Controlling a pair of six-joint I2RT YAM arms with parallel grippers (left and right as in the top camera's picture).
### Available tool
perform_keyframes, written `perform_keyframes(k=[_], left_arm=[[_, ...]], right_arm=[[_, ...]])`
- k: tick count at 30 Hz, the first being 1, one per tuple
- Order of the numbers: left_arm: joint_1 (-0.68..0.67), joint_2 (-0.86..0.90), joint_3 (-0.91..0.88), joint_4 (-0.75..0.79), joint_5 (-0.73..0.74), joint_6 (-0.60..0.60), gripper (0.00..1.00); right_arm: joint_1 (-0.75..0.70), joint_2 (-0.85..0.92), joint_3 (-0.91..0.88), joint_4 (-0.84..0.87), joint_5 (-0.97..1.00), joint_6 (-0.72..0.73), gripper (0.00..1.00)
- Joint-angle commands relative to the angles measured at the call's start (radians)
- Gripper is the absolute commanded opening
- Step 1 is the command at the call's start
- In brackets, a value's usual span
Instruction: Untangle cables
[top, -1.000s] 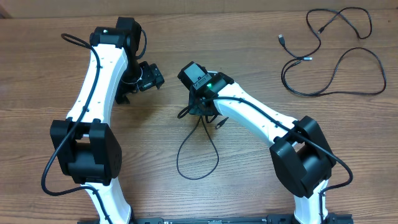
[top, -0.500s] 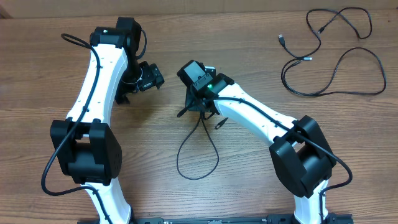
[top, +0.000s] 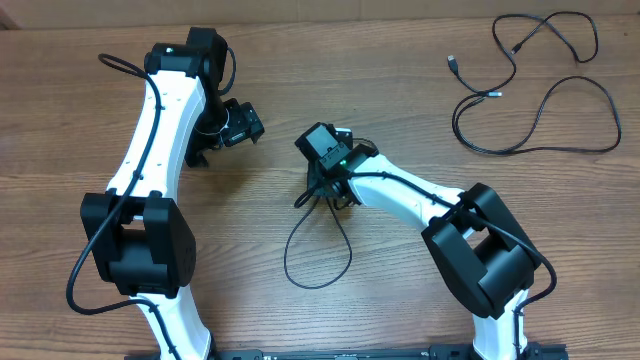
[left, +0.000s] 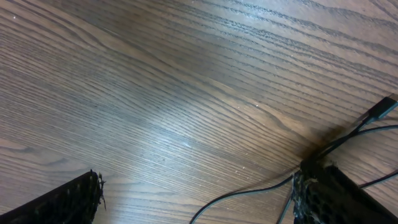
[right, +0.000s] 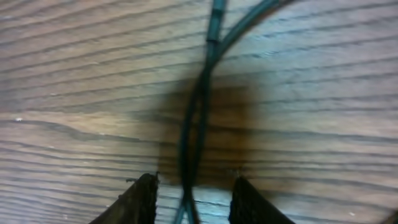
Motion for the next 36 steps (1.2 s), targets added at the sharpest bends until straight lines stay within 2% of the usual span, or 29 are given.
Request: perform_keyframes(k=[1, 9, 16, 23, 31, 36], left_arm=[[0.002, -0.028, 0.021, 0.002, -0.016, 0.017, 0.99], [0.002, -0.028, 0.021, 0.002, -0.016, 0.017, 1.0], [0.002, -0.028, 0.021, 0.002, -0.016, 0.017, 1.0], [0.002, -0.028, 0.021, 0.002, -0.016, 0.017, 1.0], [0.002, -0.028, 0.021, 0.002, -0.016, 0.017, 1.0], [0.002, -0.028, 0.021, 0.002, -0.016, 0.017, 1.0]], right_arm=[[0.02, -0.022, -0.011, 0.014, 0.018, -0.036, 0.37], [0.04, 0.038, -0.01, 0.015, 0.069, -0.054, 0.36], [0.04, 0.047, -0.011, 0.004, 0.069, -0.08, 0.18], [0.04, 0.047, -0.01, 0.008, 0.067, -0.079, 0.1], [0.04, 0.047, -0.01, 0.001, -0.003, -0.079, 0.09], [0.039, 0.047, -0.01, 0.0, -0.002, -0.08, 0.06]])
